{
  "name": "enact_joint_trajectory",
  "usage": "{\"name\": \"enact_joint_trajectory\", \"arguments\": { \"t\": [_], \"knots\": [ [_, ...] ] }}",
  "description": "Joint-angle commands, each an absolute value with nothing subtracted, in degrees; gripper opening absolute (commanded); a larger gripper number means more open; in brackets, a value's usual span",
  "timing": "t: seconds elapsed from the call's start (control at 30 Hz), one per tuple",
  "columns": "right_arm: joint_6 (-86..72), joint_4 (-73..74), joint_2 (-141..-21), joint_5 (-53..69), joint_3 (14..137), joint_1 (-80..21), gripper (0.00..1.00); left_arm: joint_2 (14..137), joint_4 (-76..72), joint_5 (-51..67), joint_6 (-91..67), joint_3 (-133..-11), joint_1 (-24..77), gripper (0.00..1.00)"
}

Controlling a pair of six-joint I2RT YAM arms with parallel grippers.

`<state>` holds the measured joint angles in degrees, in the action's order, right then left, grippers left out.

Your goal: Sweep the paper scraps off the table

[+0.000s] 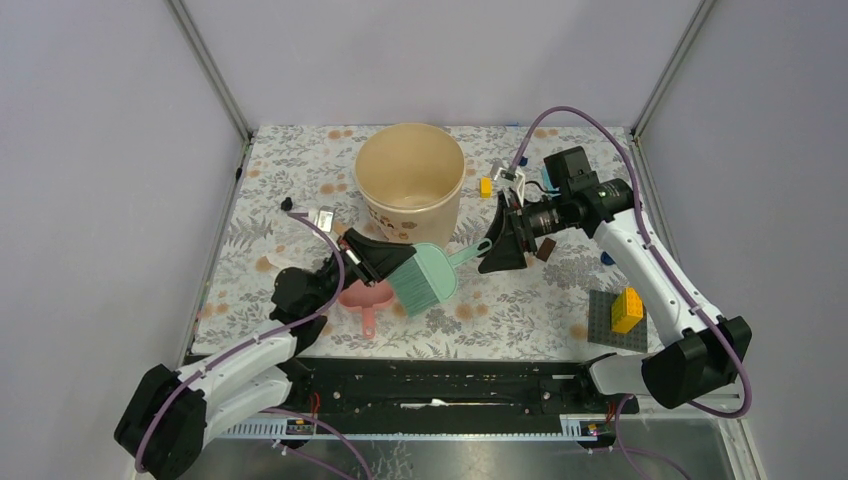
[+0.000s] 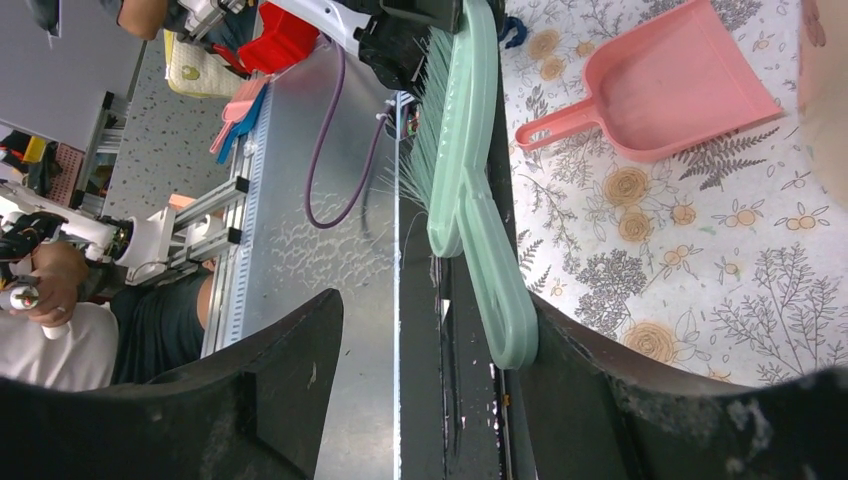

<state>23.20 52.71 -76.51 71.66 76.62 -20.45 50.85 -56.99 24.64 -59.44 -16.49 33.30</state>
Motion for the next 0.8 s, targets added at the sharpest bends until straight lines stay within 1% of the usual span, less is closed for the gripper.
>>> {"name": "enact_joint_trajectory", "arguments": {
  "t": [0.0,0.27,0.6,0.77],
  "knots": [
    [20.26,48.58,-76.5,74.3,76.73,-19.96,0.68,53.07,-64.14,25.33,-62.38,-15.45,32.85,0.0],
    [14.38,42.24,-75.5,72.53,73.58,-19.75,0.68,59.84,-74.26,25.35,-67.77,-13.67,32.84,0.0],
    [13.58,40.73,-74.63,71.88,71.9,-19.76,0.5,63.97,-78.12,24.62,-69.47,-12.92,32.87,0.0],
    [13.53,40.01,-74.53,70.31,70.91,-19.72,0.45,64.4,-78.48,24.44,-69.52,-12.83,32.86,0.0]
  ]
}}
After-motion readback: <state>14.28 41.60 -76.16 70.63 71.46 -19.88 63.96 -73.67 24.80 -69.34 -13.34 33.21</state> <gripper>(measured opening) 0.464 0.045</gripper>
